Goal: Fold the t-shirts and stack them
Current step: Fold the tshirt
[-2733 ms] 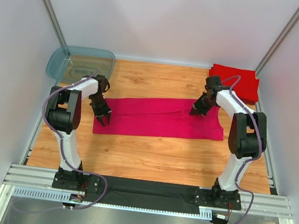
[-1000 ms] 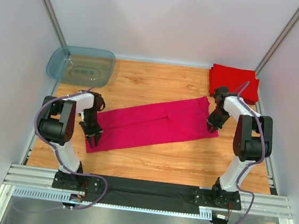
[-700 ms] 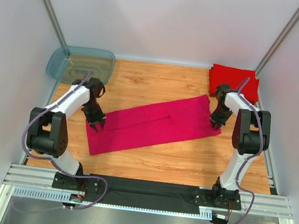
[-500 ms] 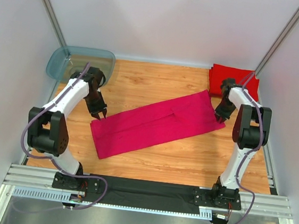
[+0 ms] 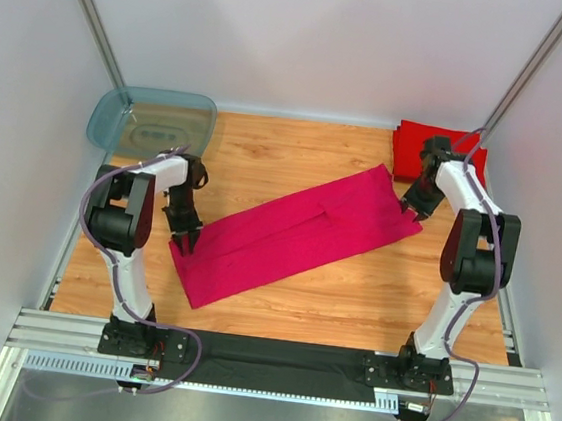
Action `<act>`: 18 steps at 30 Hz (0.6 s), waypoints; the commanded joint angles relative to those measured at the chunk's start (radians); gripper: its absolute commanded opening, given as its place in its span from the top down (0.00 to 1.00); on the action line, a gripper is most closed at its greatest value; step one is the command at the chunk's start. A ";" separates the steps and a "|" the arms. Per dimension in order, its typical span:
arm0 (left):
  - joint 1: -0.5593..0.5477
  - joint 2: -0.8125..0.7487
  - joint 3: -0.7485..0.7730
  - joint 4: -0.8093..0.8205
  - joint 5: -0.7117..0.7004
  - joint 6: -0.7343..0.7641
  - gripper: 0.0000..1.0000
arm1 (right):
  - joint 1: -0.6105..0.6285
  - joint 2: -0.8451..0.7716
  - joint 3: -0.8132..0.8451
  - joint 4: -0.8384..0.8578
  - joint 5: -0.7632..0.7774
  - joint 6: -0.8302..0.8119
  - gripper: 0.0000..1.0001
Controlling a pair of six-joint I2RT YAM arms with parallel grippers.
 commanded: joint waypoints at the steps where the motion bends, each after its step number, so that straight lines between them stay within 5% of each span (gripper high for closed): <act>1: 0.009 0.014 -0.038 -0.066 -0.151 -0.041 0.67 | 0.016 -0.115 -0.098 0.044 -0.078 0.044 0.59; 11: 0.184 -0.238 -0.217 -0.072 -0.175 -0.093 0.67 | 0.144 -0.013 -0.167 0.314 -0.228 0.116 0.57; 18: 0.184 -0.325 -0.070 -0.139 -0.190 -0.107 0.67 | 0.188 0.186 0.035 0.235 -0.179 0.098 0.58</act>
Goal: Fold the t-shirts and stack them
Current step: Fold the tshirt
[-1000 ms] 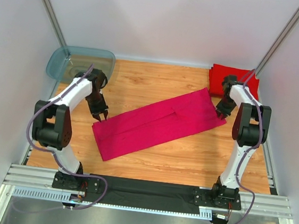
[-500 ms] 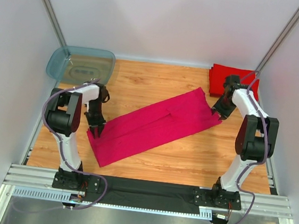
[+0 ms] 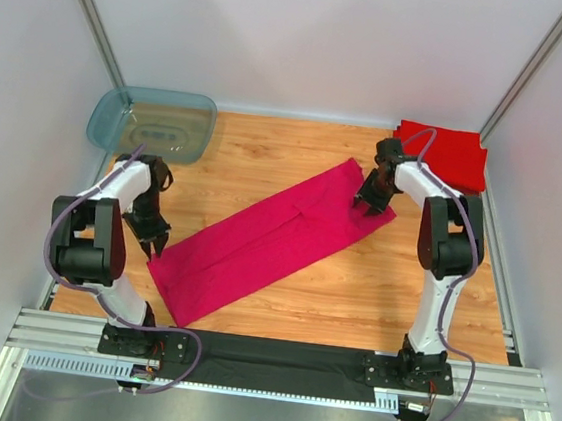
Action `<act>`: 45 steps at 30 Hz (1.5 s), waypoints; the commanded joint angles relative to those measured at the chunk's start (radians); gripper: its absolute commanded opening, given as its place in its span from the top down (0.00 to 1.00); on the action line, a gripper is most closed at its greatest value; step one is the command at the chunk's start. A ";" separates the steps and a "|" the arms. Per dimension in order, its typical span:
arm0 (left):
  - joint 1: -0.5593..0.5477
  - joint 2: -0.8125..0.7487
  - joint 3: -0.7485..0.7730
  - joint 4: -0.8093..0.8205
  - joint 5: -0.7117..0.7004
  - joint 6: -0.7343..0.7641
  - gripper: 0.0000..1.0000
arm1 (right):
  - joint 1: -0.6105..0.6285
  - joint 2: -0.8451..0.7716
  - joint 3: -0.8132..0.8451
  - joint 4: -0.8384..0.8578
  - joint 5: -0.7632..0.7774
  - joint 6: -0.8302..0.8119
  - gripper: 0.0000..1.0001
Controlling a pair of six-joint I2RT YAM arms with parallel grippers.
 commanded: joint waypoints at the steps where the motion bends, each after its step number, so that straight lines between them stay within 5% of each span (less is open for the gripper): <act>1: -0.002 -0.043 0.131 -0.054 -0.037 -0.016 0.67 | -0.011 0.116 0.132 0.002 0.025 -0.027 0.58; 8: -0.003 -0.057 0.300 -0.034 -0.043 0.042 0.67 | -0.017 0.424 0.646 -0.107 -0.052 -0.216 0.58; 10: -0.005 -0.046 0.299 0.021 0.045 0.075 0.67 | -0.023 0.533 0.850 -0.130 -0.050 -0.250 0.58; 14: -0.077 -0.003 0.247 0.087 0.200 0.163 0.67 | -0.080 0.595 0.962 -0.049 -0.188 -0.196 0.55; 20: -0.177 0.041 0.193 0.147 0.286 0.182 0.67 | -0.088 0.379 0.770 0.083 -0.319 -0.202 0.49; 28: -0.178 0.113 0.164 0.141 0.217 0.263 0.65 | 0.001 -0.032 0.388 -0.179 -0.144 -0.061 0.48; 33: -0.177 0.142 0.168 0.162 0.250 0.274 0.61 | 0.234 -0.278 -0.020 -0.207 -0.106 0.123 0.47; 36: -0.174 0.104 0.193 0.161 0.248 0.266 0.61 | 0.422 -0.359 -0.125 -0.210 -0.072 0.274 0.46; 40: -0.132 0.041 0.206 0.184 0.237 0.255 0.61 | 0.649 -0.370 -0.153 -0.195 -0.004 0.513 0.48; 45: -0.057 0.064 0.162 0.211 0.332 0.247 0.61 | 0.892 -0.281 -0.079 -0.233 0.095 0.626 0.48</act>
